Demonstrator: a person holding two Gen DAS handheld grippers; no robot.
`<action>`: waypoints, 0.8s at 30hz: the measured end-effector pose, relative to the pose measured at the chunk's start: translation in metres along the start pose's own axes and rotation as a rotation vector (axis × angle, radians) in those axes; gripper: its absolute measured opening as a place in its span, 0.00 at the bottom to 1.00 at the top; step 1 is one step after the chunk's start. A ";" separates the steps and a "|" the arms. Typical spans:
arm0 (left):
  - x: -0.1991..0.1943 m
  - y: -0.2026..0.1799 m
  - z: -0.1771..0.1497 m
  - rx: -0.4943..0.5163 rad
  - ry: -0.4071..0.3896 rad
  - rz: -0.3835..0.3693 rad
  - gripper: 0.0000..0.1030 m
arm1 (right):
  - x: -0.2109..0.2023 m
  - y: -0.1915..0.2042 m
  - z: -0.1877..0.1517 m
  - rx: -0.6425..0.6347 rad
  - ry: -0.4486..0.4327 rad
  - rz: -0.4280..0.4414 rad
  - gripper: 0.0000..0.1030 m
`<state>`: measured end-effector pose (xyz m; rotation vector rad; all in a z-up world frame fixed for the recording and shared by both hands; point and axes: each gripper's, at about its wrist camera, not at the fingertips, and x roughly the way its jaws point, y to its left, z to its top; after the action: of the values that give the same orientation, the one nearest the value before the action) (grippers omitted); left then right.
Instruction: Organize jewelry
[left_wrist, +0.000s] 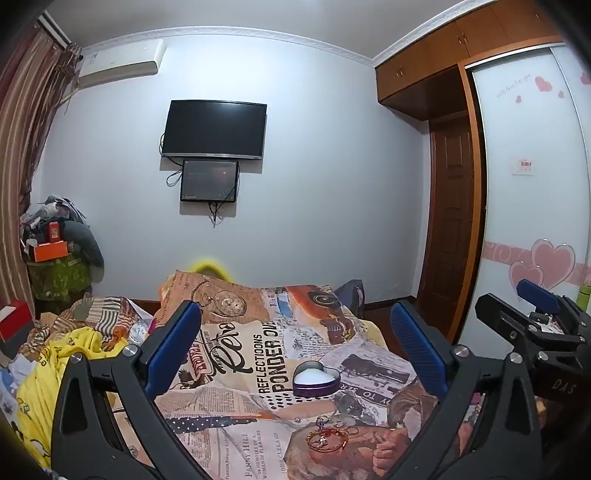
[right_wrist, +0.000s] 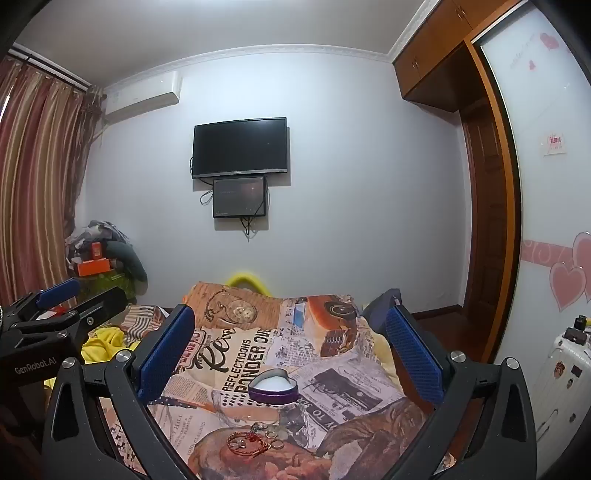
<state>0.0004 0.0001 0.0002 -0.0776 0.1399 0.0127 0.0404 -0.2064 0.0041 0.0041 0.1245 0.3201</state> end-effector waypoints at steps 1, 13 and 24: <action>0.000 0.000 0.000 0.003 0.000 -0.001 1.00 | 0.000 0.000 0.000 0.004 0.005 -0.001 1.00; 0.006 -0.005 -0.008 0.026 0.015 -0.010 1.00 | 0.001 0.001 0.002 0.002 0.010 0.000 1.00; 0.008 -0.005 -0.007 0.023 0.025 -0.005 1.00 | 0.000 0.001 -0.001 0.007 0.020 -0.003 1.00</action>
<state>0.0069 -0.0057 -0.0079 -0.0555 0.1651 0.0055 0.0402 -0.2050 0.0034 0.0080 0.1459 0.3169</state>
